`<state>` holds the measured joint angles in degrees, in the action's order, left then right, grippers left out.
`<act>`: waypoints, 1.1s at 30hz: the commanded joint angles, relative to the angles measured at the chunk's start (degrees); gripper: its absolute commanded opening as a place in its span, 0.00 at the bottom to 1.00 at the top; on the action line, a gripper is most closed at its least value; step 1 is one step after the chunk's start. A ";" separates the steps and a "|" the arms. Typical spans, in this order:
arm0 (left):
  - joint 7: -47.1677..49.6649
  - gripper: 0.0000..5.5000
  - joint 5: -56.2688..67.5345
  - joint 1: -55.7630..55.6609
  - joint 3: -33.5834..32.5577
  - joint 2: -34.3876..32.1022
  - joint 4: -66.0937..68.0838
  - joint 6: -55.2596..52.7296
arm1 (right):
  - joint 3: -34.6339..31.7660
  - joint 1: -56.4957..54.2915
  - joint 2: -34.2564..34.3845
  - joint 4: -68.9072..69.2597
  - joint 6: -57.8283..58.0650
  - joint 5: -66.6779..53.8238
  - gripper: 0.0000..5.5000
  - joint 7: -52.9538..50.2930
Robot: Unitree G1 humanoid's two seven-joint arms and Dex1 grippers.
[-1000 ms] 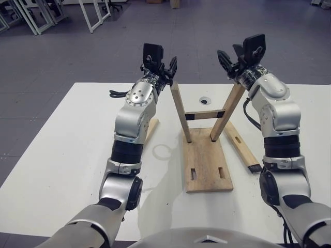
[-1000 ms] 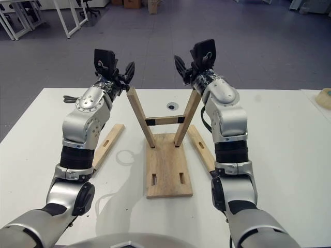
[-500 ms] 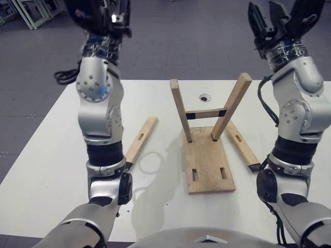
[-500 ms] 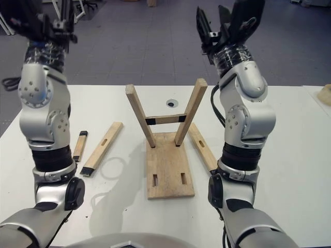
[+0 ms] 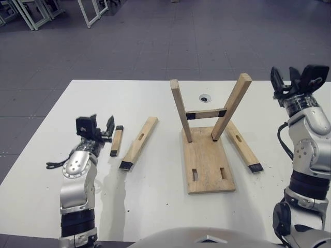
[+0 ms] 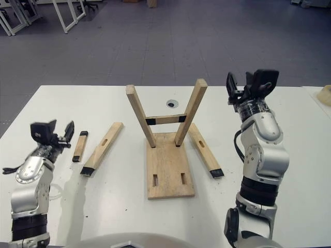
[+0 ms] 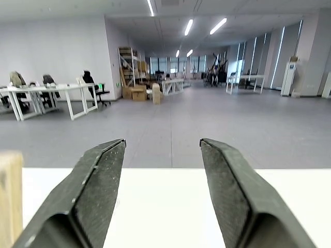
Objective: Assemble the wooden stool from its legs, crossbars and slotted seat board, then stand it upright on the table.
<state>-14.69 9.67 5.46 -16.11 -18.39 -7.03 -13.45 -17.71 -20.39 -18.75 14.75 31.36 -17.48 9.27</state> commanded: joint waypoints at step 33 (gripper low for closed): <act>4.26 0.24 5.19 -26.64 4.49 3.10 -10.37 4.78 | -0.35 -8.26 11.01 12.99 15.49 -34.94 0.61 -4.82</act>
<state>-9.89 15.12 -17.20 -14.98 -16.21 -14.46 -8.62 -19.13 -28.20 -9.70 25.85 44.10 -47.65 6.25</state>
